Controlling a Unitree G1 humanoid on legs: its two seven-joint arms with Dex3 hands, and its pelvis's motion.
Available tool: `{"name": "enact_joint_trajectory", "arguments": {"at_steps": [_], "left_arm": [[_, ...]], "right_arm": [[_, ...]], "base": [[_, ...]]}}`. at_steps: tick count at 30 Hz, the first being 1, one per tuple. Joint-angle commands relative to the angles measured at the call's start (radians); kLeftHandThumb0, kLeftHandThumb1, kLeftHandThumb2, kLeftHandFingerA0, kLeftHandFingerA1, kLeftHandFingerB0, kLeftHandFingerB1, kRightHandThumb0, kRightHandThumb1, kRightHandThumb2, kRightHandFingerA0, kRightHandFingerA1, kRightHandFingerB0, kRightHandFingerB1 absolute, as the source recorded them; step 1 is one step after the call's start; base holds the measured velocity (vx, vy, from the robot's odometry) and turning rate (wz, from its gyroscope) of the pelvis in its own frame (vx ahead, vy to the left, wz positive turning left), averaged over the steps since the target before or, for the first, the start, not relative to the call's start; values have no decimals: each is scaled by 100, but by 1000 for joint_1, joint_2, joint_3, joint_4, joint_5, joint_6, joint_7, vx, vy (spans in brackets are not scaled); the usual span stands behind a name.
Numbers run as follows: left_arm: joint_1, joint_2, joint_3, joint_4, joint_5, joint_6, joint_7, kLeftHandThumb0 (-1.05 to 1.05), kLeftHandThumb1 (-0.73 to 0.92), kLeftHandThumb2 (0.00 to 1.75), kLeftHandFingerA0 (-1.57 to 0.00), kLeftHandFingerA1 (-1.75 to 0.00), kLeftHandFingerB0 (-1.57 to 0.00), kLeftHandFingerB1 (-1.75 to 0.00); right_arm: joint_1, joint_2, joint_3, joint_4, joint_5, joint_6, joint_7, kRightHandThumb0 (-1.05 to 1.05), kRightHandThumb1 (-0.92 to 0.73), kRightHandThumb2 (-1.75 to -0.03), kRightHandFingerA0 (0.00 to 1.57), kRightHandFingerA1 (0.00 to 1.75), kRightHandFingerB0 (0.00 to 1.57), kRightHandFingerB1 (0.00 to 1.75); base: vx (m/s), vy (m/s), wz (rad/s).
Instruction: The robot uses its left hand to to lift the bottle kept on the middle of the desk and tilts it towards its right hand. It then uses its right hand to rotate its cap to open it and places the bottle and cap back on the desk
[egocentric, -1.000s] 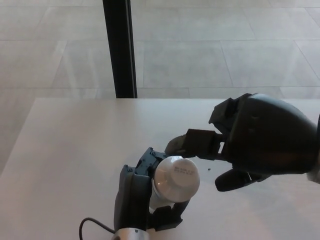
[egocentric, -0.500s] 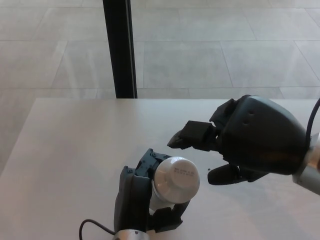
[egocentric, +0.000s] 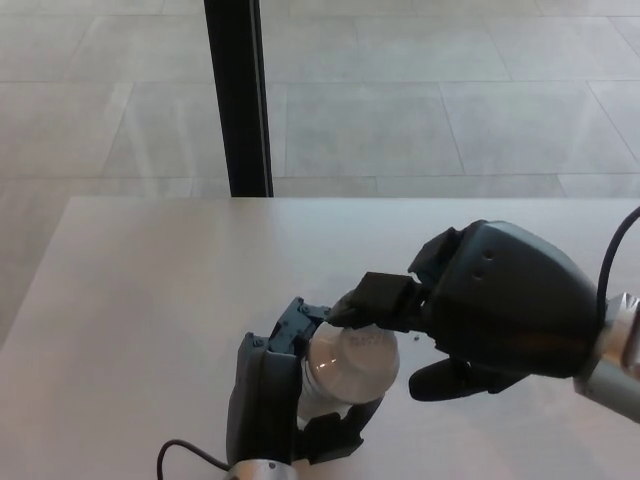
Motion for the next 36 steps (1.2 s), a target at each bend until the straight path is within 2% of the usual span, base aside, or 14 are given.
{"name": "enact_joint_trajectory", "arguments": {"at_steps": [1,3,4,6,8,9,11,12,14,16,25,29,30,36], "left_arm": [[37,-29,3,45,9,32,19,-6,92,69,-78,-149,-62,-99],[32,-21,-2,56,16,25,21,-8,92,66,-80,-166,-63,-127],[32,-21,-2,54,15,32,19,-7,90,74,-77,-175,-63,-139],[29,-20,2,50,4,46,4,-3,87,81,-80,-175,-62,-162],[32,-24,6,42,-3,56,-1,1,83,86,-81,-175,-59,-163],[35,-24,9,40,-11,50,-5,5,80,101,-108,-175,-75,-141],[37,-20,9,26,-9,81,-19,17,73,121,-77,-175,-59,-164],[37,-20,8,24,-7,86,-19,18,73,125,-74,-175,-59,-164],[38,-15,7,22,-4,89,-23,17,74,123,-74,-175,-59,-164],[44,-14,5,14,-4,94,-28,17,79,119,-92,-175,-71,-149],[51,-16,0,9,5,95,-23,17,76,118,-73,-175,-58,-163],[48,-24,1,18,3,98,-18,15,78,120,-94,-175,-72,-147],[48,-26,1,19,2,99,-18,17,75,122,-73,-175,-59,-163],[47,-19,2,24,-7,81,-27,14,78,115,-95,-175,-71,-147]], "right_arm": [[26,32,-2,-41,8,50,-10,-62,-48,-96,124,141,44,67],[42,55,-11,-73,-11,95,-2,-65,-49,-96,125,144,43,67],[48,58,-14,-77,-15,99,-6,-68,-61,-65,89,174,45,62],[76,73,-27,-95,-23,131,-10,-62,-45,-93,125,143,47,69],[95,82,-37,-102,-28,149,-19,-68,-60,-58,90,175,46,62],[108,86,-48,-107,-33,167,-21,-65,-46,-93,127,146,46,68],[133,85,-80,-103,-31,183,-42,-71,-57,-66,100,144,45,66],[138,86,-86,-104,-29,189,-39,-70,-49,-88,105,132,45,68],[152,95,-111,-107,-28,218,-46,-67,-63,-59,101,148,51,62],[169,105,-139,-107,-23,250,-54,-68,-48,-88,110,128,49,65],[228,150,-205,-141,-27,378,-50,-70,-48,-85,105,132,47,57],[260,207,-189,-185,-31,430,-54,-71,-55,-64,103,140,49,49],[265,217,-184,-192,-31,434,-56,-67,-60,-60,101,141,50,48],[311,280,-129,-248,-46,494,-36,-71,-61,-59,103,139,45,48]], "base": [[0,0,0],[0,0,0],[0,0,0],[0,0,0],[0,0,0],[0,0,0],[0,0,0],[0,0,0],[0,0,0],[0,0,0],[0,0,0],[0,0,0],[0,0,0],[0,0,0]]}}
